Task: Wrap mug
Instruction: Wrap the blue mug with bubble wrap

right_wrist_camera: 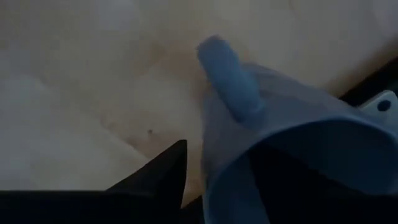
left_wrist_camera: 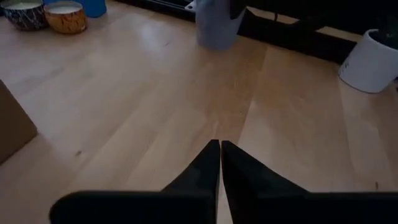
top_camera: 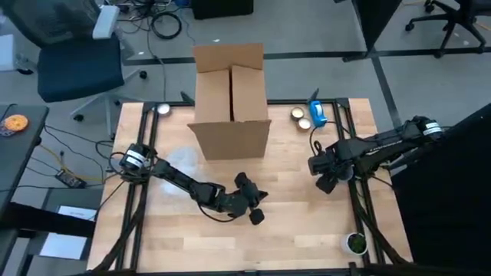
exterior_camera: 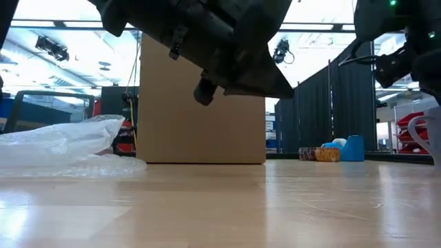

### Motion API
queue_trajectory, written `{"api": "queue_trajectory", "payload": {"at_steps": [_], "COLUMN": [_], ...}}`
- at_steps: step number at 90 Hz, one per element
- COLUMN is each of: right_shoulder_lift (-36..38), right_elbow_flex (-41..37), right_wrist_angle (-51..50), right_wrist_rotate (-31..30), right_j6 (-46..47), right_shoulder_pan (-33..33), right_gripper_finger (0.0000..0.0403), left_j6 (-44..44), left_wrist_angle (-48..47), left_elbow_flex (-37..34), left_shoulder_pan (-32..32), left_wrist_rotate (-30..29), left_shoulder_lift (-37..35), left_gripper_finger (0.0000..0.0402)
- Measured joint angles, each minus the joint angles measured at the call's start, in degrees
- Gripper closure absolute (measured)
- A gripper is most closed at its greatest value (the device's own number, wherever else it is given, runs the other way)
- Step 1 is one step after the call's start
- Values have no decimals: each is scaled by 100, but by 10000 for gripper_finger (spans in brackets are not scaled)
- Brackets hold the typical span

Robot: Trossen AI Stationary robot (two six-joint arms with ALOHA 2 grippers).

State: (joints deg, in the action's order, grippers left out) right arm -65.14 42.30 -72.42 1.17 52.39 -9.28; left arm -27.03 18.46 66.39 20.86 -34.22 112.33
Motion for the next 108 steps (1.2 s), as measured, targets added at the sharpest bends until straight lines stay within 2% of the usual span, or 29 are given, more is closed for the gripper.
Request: {"api": "queue_trajectory", "payload": {"at_steps": [24,66,92,108], "right_shoulder_lift": [1,0,-61,-523], "right_elbow_flex": [0,0,17,314], "right_wrist_angle": [277,550,1176,1485], "right_wrist_rotate": [-54,6,-25,-44], "right_j6": [440,998,1244,1487], "right_shoulder_pan": [28,28,10,-240], "right_gripper_finger": [280,395,399,400], "left_j6": [0,-2,-2,-2], "left_wrist_angle": [-4,-6,-6,-6], "left_elbow_flex": [0,0,0,0], "left_shoulder_pan": [1,2,2,2], "left_wrist_rotate": [0,1,0,0], "left_shoulder_lift": [0,0,0,-2], "left_gripper_finger": [402,402,402,402]}}
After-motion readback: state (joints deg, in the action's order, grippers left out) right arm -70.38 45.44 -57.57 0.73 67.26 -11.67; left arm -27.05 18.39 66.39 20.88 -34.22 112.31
